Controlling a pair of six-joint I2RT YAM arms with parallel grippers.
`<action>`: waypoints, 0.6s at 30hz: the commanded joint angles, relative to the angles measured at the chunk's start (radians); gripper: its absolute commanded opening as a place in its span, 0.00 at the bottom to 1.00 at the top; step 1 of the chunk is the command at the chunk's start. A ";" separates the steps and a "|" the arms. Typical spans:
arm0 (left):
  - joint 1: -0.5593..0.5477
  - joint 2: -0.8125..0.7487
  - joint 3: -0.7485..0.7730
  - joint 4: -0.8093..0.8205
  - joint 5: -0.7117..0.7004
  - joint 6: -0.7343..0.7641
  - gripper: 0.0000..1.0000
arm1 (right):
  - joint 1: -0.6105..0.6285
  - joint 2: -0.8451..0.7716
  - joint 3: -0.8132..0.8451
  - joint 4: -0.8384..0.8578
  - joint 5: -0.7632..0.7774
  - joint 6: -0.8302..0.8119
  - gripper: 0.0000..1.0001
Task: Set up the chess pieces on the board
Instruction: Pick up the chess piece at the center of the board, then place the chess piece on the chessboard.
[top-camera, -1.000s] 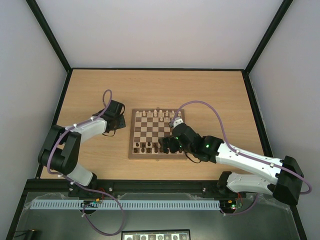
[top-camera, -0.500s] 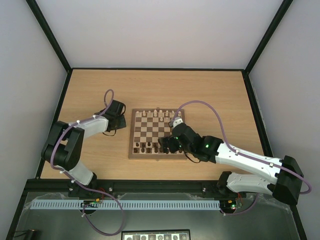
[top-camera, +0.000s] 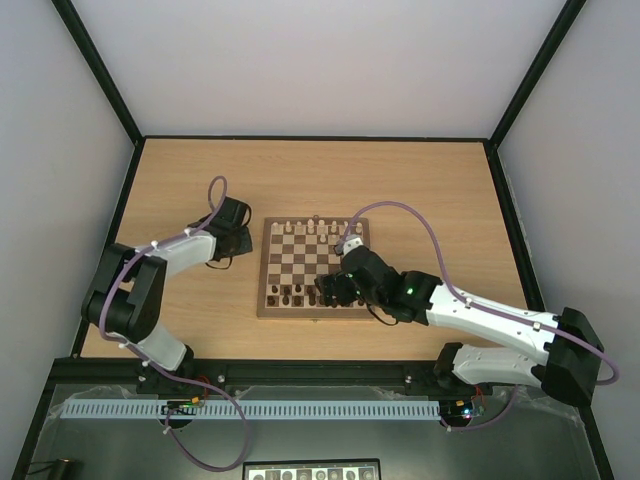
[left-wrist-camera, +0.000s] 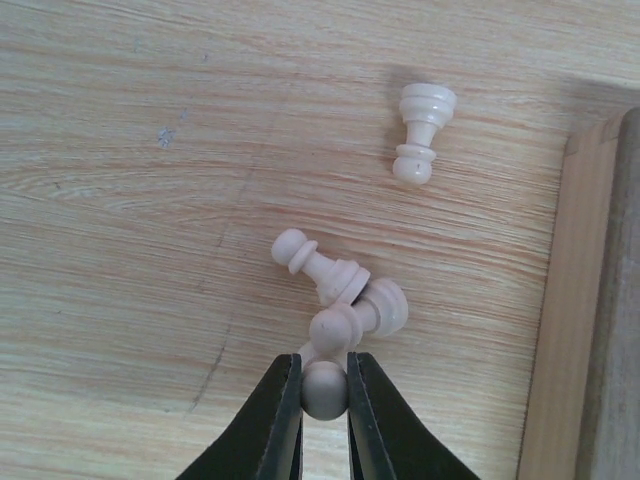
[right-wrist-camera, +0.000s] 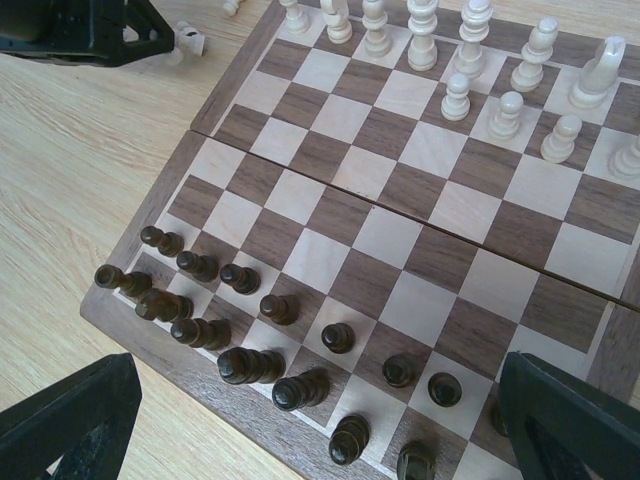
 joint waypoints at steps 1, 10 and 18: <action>0.006 -0.085 0.004 -0.052 0.013 0.014 0.06 | -0.005 0.011 -0.002 0.012 0.000 -0.011 0.99; -0.019 -0.204 0.021 -0.140 0.038 0.009 0.06 | -0.005 0.028 0.011 0.022 -0.016 -0.007 0.99; -0.081 -0.256 0.094 -0.223 0.040 0.017 0.08 | -0.005 0.008 0.021 -0.003 0.003 -0.008 0.98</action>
